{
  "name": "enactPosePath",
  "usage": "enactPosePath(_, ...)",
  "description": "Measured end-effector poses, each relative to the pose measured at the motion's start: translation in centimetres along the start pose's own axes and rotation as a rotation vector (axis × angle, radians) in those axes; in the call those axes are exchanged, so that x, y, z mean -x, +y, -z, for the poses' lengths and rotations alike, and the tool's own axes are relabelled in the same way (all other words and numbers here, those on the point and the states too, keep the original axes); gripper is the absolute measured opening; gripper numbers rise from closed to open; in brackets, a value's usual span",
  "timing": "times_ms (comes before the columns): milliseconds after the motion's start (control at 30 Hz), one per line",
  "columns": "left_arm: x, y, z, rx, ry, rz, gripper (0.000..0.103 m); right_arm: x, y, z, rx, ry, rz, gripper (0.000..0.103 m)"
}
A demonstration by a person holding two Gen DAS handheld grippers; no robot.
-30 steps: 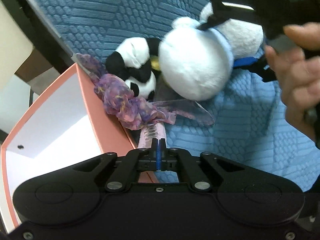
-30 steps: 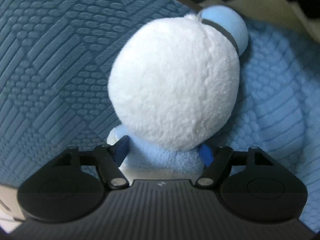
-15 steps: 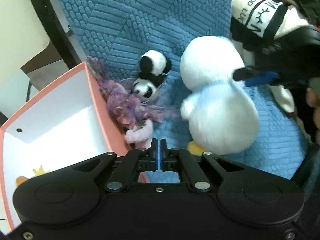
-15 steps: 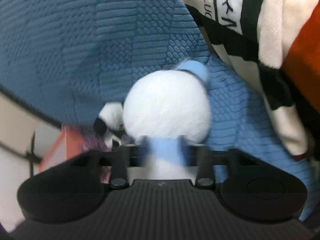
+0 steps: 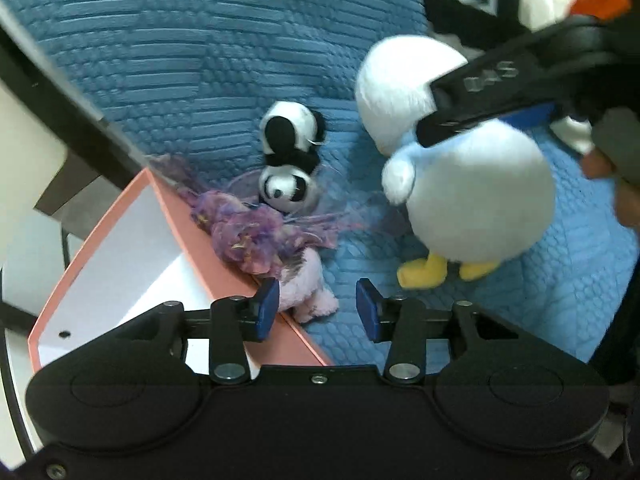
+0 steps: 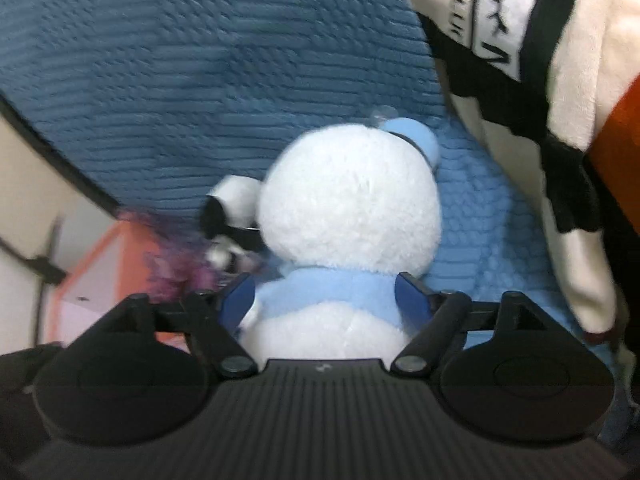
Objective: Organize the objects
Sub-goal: 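Lift the white-blue plush with the right tool while the left tool lifts the pink plush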
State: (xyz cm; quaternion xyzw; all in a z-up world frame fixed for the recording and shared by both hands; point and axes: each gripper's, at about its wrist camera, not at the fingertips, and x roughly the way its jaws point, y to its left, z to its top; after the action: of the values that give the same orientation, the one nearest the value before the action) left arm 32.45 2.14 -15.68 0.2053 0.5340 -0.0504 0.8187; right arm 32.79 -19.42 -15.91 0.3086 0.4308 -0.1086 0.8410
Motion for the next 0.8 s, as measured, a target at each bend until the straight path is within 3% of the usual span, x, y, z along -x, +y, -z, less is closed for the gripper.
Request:
enactPosePath(200, -1.6, -1.0, -0.6, -0.119, 0.043, -0.030, 0.040, -2.5, 0.0, -0.2, -0.022, 0.044, 0.064, 0.089)
enactPosePath(367, -3.0, -1.2, -0.8, -0.176, 0.067, -0.065, 0.040, -4.3, -0.4, -0.2, -0.057, 0.104, 0.029, 0.092)
enactPosePath(600, -4.5, -0.6, -0.3, -0.193, 0.106, -0.035, 0.037, -6.0, -1.0, 0.0, -0.097, 0.158, -0.024, 0.097)
enactPosePath(667, -4.9, -0.6, -0.2, -0.207, 0.121, -0.048, 0.030, -6.0, -1.3, 0.0, -0.113, 0.166, -0.038, 0.096)
enactPosePath(800, -5.6, -0.3, -0.1, -0.218, 0.121, -0.073, 0.021, -4.8, -1.1, -0.2, -0.086, 0.168, -0.047, 0.084)
